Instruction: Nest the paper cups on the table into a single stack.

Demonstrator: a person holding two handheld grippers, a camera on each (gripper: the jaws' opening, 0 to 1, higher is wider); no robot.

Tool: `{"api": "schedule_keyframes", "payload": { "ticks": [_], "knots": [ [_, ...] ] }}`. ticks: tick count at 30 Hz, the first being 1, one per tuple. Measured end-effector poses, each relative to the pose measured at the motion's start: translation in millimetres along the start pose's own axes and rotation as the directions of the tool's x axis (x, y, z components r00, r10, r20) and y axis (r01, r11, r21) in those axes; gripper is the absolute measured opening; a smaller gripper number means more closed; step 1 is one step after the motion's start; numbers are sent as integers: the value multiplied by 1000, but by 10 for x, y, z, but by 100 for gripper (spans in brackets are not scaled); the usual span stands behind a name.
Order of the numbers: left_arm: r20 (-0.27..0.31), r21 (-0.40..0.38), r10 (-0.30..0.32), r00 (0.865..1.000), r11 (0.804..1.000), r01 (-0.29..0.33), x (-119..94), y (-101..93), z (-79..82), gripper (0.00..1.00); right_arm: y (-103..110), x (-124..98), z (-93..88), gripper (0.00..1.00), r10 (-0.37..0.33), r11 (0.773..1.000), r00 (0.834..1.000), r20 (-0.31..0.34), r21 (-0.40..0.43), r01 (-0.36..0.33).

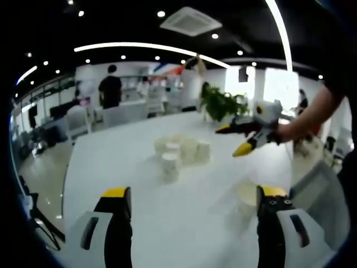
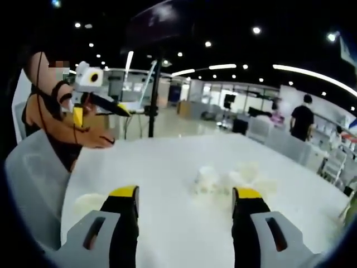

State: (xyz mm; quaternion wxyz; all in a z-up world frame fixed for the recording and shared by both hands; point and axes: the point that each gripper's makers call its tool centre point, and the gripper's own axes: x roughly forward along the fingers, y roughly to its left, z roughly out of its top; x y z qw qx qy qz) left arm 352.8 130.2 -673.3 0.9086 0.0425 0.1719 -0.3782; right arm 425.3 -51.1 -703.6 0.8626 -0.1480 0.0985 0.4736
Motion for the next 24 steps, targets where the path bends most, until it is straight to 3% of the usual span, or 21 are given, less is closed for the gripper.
{"api": "schedule_keyframes", "payload": {
  "ticks": [24],
  "knots": [
    [-4, 1, 1, 1000, 1000, 0, -27, 15, -9, 93, -271, 117, -21, 62, -28, 999, 999, -35, -30, 27]
  ]
}}
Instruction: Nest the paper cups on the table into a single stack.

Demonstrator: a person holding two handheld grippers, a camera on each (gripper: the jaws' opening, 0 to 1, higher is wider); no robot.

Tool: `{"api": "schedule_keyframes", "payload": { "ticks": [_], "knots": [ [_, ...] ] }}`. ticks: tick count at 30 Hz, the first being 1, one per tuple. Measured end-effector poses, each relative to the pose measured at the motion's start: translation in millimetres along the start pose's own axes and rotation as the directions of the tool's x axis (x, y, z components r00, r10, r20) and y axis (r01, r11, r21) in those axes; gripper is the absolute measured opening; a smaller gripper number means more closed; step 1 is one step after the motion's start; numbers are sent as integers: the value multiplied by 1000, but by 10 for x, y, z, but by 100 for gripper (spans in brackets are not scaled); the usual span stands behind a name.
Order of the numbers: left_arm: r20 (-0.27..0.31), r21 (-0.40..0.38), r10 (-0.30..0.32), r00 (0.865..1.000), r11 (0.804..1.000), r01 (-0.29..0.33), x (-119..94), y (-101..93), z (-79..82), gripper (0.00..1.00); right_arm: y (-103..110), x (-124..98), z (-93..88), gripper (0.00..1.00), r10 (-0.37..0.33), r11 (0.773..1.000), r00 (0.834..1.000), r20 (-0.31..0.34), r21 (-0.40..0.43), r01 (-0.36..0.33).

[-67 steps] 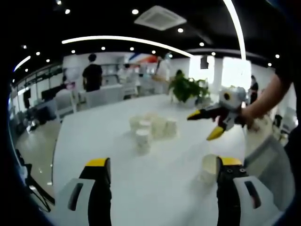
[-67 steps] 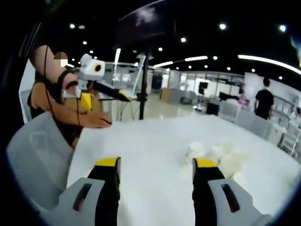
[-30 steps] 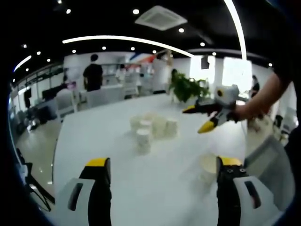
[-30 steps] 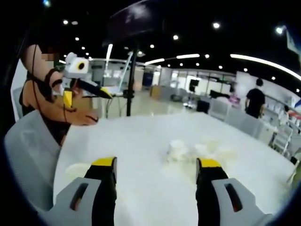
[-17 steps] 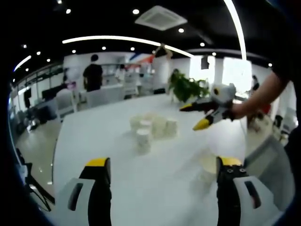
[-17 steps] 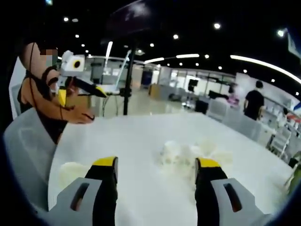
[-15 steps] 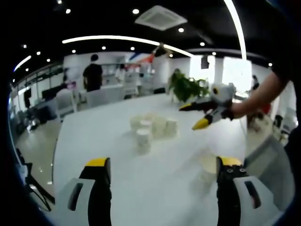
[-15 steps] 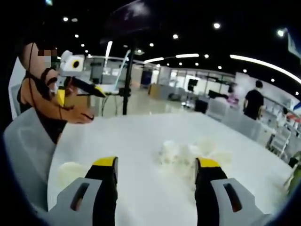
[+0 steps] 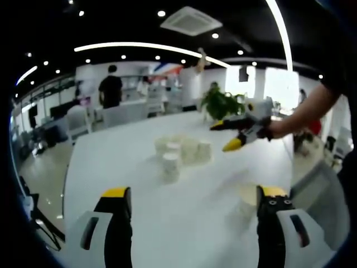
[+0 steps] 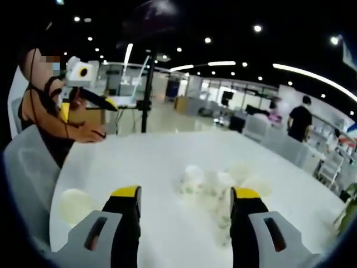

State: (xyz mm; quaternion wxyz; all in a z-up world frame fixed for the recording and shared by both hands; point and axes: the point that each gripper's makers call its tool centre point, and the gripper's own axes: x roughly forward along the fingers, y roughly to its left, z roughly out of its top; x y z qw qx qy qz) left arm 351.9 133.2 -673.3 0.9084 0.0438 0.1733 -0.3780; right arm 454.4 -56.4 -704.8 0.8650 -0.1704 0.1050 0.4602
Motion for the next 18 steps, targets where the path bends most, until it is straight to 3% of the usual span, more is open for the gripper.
{"api": "schedule_keyframes", "payload": {
  "ticks": [18],
  "knots": [
    [7, -7, 5, 1000, 1000, -5, 32, 35, 17, 92, -234, 172, 17, 58, -9, 1000, 1000, -21, -12, 9]
  ]
}}
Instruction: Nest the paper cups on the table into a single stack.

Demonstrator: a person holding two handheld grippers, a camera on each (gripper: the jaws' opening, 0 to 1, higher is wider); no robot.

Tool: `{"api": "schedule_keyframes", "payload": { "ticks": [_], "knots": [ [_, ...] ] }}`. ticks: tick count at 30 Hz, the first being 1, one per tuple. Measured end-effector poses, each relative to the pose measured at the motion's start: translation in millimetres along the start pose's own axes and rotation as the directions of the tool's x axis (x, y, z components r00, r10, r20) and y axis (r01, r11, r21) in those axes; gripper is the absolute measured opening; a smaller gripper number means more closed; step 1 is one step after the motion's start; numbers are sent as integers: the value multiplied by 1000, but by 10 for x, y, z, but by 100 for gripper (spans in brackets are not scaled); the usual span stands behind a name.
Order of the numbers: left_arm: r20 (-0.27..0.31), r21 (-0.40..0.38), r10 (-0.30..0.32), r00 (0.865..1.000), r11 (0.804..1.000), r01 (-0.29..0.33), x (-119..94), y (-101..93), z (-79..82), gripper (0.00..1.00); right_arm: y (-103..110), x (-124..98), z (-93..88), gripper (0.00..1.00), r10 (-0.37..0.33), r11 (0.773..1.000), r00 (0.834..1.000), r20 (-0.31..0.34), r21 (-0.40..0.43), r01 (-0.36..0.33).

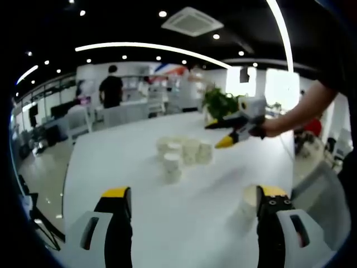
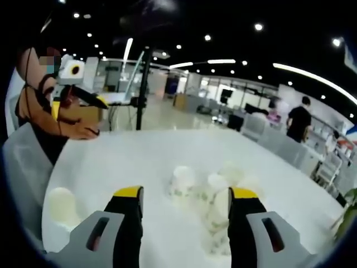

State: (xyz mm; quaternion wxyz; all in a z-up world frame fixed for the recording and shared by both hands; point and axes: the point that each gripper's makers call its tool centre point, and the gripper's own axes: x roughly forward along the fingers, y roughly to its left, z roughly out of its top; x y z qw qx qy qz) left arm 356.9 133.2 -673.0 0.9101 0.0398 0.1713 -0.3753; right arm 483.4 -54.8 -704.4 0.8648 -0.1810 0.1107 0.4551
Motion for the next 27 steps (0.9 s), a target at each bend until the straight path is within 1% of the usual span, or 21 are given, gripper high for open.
{"api": "schedule_keyframes", "payload": {
  "ticks": [5, 12, 19, 21, 22, 26, 27],
  "knots": [
    [0, -13, 6, 1000, 1000, -6, -1, 25, -29, 92, -45, 37, -21, 57, -4, 1000, 1000, -8, -1, 4],
    [-3, -12, 4, 1000, 1000, -4, 7, 23, -37, 92, -98, 79, -43, 54, -13, 1000, 1000, -25, -11, 13],
    [1, -9, 3, 1000, 1000, -3, 44, 32, -17, 92, -265, 136, -91, 52, -38, 999, 998, -53, -4, 38],
    [-2, -13, 4, 1000, 1000, -4, 52, 37, -24, 92, -323, 140, -172, 49, -53, 999, 994, -99, -12, 52],
    [-1, -14, 5, 1000, 1000, -5, 53, 38, -23, 92, -336, 149, -168, 48, -54, 999, 994, -95, -8, 53],
    [2, -11, 4, 1000, 1000, -4, 53, 45, -18, 92, -403, 177, -253, 47, -62, 998, 990, -124, -2, 62],
    [2, -13, 4, 1000, 1000, -4, 50, 46, -19, 92, -420, 183, -285, 47, -66, 998, 988, -142, -9, 65]
  ]
}}
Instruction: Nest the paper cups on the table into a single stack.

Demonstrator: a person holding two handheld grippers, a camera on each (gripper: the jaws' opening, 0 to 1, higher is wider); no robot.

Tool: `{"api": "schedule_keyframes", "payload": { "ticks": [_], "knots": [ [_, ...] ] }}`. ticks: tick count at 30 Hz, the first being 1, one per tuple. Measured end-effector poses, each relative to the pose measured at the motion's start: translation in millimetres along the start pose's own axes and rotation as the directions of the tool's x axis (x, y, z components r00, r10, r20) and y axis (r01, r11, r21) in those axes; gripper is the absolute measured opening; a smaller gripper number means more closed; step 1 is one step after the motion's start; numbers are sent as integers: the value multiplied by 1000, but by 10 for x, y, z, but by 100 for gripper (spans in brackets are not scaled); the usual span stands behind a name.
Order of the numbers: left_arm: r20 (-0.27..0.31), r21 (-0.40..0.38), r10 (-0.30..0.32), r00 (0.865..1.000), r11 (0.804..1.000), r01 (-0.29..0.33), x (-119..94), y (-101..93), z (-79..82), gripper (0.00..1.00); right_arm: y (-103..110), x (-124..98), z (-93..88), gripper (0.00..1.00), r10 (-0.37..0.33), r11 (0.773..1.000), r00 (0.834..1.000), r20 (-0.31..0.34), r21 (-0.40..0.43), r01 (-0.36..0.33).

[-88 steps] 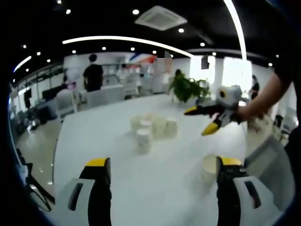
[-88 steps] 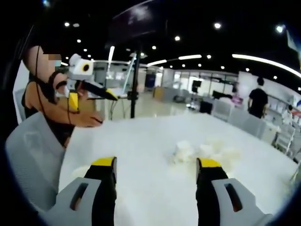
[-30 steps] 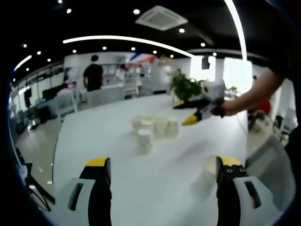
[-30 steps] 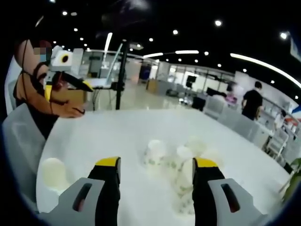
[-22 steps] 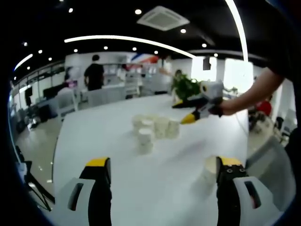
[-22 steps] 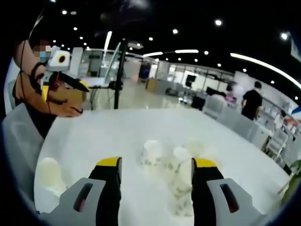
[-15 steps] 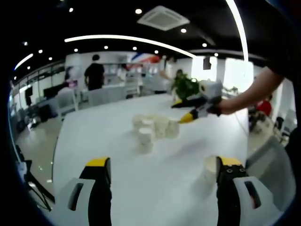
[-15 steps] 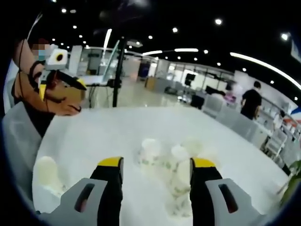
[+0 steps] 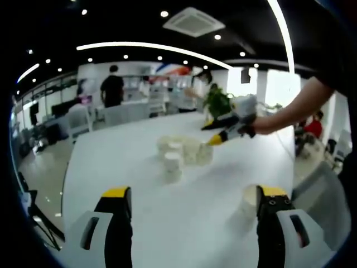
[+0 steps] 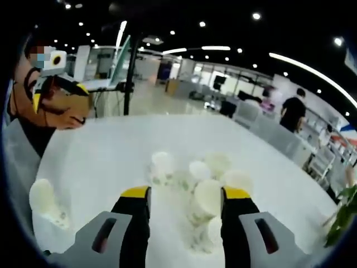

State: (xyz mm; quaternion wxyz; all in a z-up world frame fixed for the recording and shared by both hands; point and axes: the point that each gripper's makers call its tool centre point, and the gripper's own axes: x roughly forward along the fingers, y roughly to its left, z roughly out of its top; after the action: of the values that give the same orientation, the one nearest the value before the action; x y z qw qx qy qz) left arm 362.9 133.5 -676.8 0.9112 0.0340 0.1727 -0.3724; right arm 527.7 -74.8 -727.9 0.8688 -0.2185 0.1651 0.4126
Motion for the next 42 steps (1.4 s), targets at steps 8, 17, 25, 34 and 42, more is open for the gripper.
{"api": "schedule_keyframes", "payload": {
  "ticks": [8, 17, 25, 34, 42],
  "knots": [
    [1, -5, 5, 1000, 1000, -5, -10, 15, -13, 92, -58, 70, -65, 44, -2, 1000, 998, -55, -5, 2],
    [2, -8, 8, 1000, 1000, -8, -5, 2, -51, 92, -29, 152, -159, 35, 19, 1000, 995, -101, -21, -21],
    [0, -8, 8, 1000, 1000, -8, 0, 7, -37, 92, -105, 211, -235, 30, 15, 1000, 990, -143, -16, -17],
    [-1, -7, 1, 1000, 1000, -1, 9, -24, -42, 92, -48, 310, -307, 25, 41, 995, 981, -191, -76, -56],
    [-3, -4, 2, 1000, 1000, -2, 8, -12, -42, 92, -32, 377, -370, 24, 52, 987, 971, -232, -134, -85]
  ]
}}
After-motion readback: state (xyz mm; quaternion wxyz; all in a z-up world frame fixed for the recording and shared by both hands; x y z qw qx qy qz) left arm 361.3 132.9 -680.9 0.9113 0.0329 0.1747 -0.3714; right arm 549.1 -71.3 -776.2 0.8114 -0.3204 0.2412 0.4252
